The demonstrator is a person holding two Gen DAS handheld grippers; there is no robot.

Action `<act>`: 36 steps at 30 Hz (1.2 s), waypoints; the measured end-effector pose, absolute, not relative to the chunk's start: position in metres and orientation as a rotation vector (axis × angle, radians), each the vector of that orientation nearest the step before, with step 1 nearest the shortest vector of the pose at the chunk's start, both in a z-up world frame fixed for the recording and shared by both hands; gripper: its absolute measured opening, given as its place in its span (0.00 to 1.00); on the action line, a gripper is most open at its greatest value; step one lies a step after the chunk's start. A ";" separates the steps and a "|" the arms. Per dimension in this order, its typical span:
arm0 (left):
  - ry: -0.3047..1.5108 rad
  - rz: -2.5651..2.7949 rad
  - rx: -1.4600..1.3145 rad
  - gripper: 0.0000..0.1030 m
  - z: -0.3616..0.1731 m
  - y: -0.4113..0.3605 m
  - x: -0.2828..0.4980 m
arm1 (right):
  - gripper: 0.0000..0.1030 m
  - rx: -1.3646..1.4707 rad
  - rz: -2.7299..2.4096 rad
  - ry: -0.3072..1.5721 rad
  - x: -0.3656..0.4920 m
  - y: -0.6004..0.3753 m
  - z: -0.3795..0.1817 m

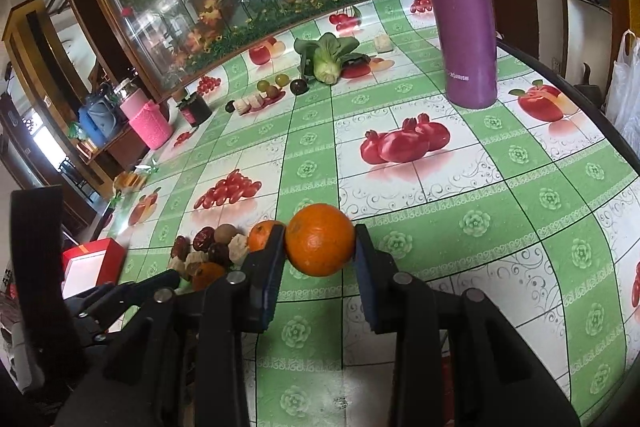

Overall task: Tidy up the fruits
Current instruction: 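Grasp an orange with the right tool while the left tool grasps another orange, then carry both held oranges over the red-rimmed white tray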

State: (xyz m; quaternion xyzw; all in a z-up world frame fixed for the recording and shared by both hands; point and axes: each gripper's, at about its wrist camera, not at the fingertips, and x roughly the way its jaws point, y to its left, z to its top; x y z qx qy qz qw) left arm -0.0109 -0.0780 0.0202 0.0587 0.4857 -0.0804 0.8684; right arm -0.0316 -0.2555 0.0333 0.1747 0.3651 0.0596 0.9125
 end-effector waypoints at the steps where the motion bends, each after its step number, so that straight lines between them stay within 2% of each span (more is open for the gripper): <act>1: 1.021 -0.169 0.125 0.48 0.018 -0.078 -0.009 | 0.34 0.363 0.127 0.758 -0.031 -0.255 0.033; 3: 1.010 -0.187 0.101 0.41 0.017 -0.076 -0.007 | 0.34 0.365 0.129 0.763 -0.030 -0.255 0.032; 5: 1.005 -0.193 0.094 0.29 0.018 -0.075 -0.007 | 0.34 0.359 0.129 0.762 -0.030 -0.255 0.031; 15: 0.916 -0.178 0.045 0.29 0.052 -0.046 -0.035 | 0.34 0.304 0.151 0.756 -0.030 -0.242 0.032; 26: 0.770 0.077 -0.004 0.29 0.096 0.073 -0.120 | 0.34 0.213 0.275 0.744 -0.041 -0.194 0.039; 36: 0.799 0.339 -0.082 0.29 0.076 0.182 -0.172 | 0.35 0.051 0.676 0.792 -0.077 -0.027 0.071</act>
